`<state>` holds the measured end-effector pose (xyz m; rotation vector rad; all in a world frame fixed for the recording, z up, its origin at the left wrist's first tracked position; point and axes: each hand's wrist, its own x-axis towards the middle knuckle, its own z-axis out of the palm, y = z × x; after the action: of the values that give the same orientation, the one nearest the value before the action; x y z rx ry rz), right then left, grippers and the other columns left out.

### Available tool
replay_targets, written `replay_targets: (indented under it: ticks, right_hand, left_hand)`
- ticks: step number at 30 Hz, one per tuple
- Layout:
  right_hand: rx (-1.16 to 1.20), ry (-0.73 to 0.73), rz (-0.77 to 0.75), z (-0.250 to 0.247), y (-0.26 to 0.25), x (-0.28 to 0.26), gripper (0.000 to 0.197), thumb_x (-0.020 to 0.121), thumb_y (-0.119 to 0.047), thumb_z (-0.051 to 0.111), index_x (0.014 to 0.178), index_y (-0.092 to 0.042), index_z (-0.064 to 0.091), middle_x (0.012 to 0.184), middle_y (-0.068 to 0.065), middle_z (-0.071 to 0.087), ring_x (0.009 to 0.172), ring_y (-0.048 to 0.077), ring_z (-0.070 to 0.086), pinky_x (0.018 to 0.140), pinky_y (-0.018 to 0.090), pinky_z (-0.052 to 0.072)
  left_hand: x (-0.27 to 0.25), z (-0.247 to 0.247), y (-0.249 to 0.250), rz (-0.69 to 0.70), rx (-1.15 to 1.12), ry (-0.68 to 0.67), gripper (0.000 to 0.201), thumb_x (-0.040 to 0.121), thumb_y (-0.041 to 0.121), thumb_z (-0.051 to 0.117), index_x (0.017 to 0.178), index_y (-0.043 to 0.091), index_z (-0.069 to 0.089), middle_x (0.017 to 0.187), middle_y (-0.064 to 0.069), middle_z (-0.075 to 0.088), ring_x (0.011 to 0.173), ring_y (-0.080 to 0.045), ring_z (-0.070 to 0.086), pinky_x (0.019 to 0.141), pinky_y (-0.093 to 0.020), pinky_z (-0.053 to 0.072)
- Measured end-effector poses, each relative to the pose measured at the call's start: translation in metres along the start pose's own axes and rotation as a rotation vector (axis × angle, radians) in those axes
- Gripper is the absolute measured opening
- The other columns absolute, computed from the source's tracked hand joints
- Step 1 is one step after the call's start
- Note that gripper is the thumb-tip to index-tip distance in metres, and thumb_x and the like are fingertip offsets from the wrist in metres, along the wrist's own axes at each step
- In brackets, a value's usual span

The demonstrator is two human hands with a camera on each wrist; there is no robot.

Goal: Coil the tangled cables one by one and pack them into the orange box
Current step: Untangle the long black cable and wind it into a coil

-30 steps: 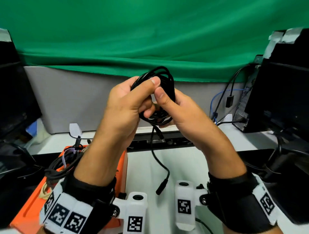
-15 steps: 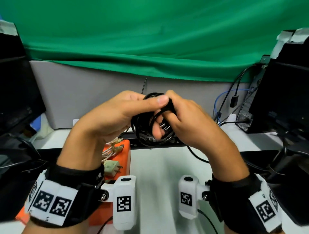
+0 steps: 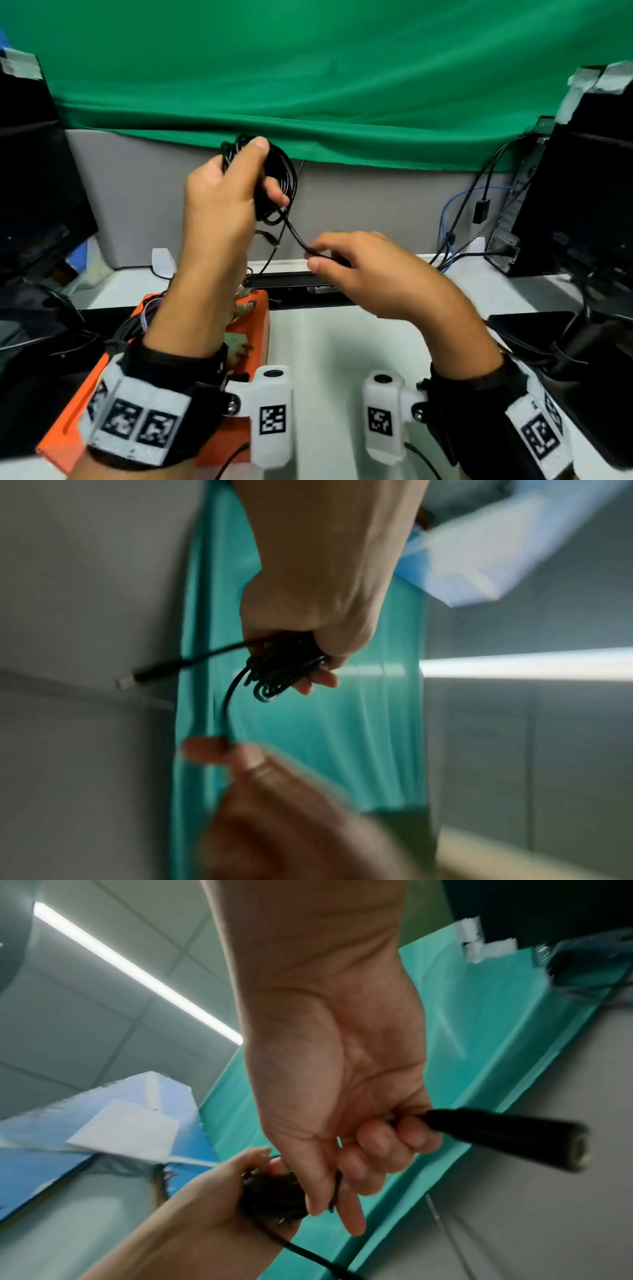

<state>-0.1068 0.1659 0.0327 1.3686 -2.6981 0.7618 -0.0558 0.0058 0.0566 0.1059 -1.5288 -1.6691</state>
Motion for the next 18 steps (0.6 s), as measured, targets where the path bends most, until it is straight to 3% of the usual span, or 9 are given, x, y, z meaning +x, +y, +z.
replay_targets:
  ticks: [1,3,5,7,9,11,13,15,18]
  right_hand:
    - [-0.030,-0.003,-0.048,0.003,-0.005,0.001,0.019,0.102,-0.040,0.050,0.103,-0.027,0.063,0.078,-0.007,0.062,0.077,0.016,0.056,0.067,0.038,0.050]
    - [-0.017,0.054,-0.109,0.002,-0.014,-0.001,0.014,0.100,-0.033,0.053,0.089,-0.032,0.062,0.065,-0.011,0.054,0.065,0.008,0.049,0.059,0.032,0.040]
    - [0.014,0.150,-0.132,-0.007,-0.013,-0.005,0.024,0.097,-0.030,0.057,0.073,-0.034,0.058,0.057,-0.013,0.051,0.055,0.006,0.045,0.053,0.029,0.034]
    - [0.044,0.195,-0.137,-0.016,-0.009,-0.010,0.017,0.094,-0.033,0.063,0.077,-0.035,0.070,0.060,-0.018,0.058,0.056,0.005,0.050,0.054,0.029,0.037]
    - [0.070,0.197,-0.158,-0.019,-0.009,-0.014,0.009,0.091,-0.033,0.069,0.087,-0.034,0.077,0.067,-0.020,0.062,0.062,0.001,0.055,0.056,0.022,0.037]
    - [0.088,0.209,-0.197,-0.016,-0.010,-0.013,0.011,0.088,-0.032,0.072,0.078,-0.030,0.077,0.066,-0.022,0.059,0.063,-0.001,0.055,0.056,0.017,0.035]
    - [0.071,0.255,-0.211,-0.013,-0.012,-0.010,0.029,0.085,-0.037,0.076,0.059,-0.033,0.062,0.062,-0.021,0.053,0.061,0.002,0.052,0.056,0.023,0.035]
    - [0.025,0.320,-0.236,-0.009,-0.013,-0.005,0.042,0.082,-0.045,0.078,0.054,-0.037,0.047,0.062,-0.017,0.048,0.059,0.005,0.048,0.056,0.029,0.037]
    - [0.006,0.487,-0.375,0.001,-0.018,0.001,0.032,0.078,-0.052,0.076,0.065,-0.028,0.061,0.071,-0.015,0.046,0.065,0.008,0.045,0.058,0.037,0.044]
  left_hand:
    - [-0.004,0.003,-0.002,0.086,0.155,0.010,0.029,0.098,0.034,0.060,0.071,0.021,0.058,0.054,0.002,0.065,0.059,-0.018,0.059,0.068,-0.036,0.050]
    - [-0.012,0.010,-0.005,0.263,0.452,-0.039,0.035,0.096,0.041,0.059,0.066,0.022,0.056,0.056,0.004,0.068,0.056,-0.012,0.057,0.061,-0.033,0.046]
    - [-0.020,0.015,-0.004,0.413,0.755,-0.113,0.042,0.093,0.048,0.056,0.062,0.022,0.045,0.051,0.002,0.055,0.055,-0.017,0.051,0.054,-0.035,0.034]
    - [-0.024,0.016,0.002,0.446,0.916,-0.208,0.046,0.091,0.053,0.053,0.061,0.020,0.039,0.051,0.001,0.046,0.056,-0.025,0.048,0.050,-0.035,0.028]
    - [-0.024,0.014,0.005,0.421,0.935,-0.286,0.047,0.093,0.051,0.056,0.061,0.019,0.042,0.051,0.002,0.045,0.053,-0.017,0.046,0.048,-0.033,0.027]
    - [-0.022,0.011,0.008,0.398,0.938,-0.313,0.048,0.093,0.048,0.059,0.060,0.016,0.044,0.048,0.001,0.043,0.051,-0.012,0.044,0.045,-0.029,0.025]
    - [-0.020,0.006,0.012,0.362,0.980,-0.309,0.052,0.091,0.047,0.060,0.056,0.013,0.042,0.045,0.000,0.041,0.048,-0.012,0.043,0.041,-0.028,0.021]
    - [-0.015,-0.001,0.011,0.279,1.017,-0.316,0.054,0.090,0.048,0.060,0.055,0.010,0.043,0.044,-0.002,0.044,0.044,-0.014,0.038,0.041,-0.030,0.024]
    - [-0.006,-0.013,0.011,0.062,0.886,-0.474,0.059,0.094,0.053,0.055,0.054,0.009,0.054,0.042,-0.004,0.051,0.041,-0.015,0.041,0.047,-0.030,0.032]
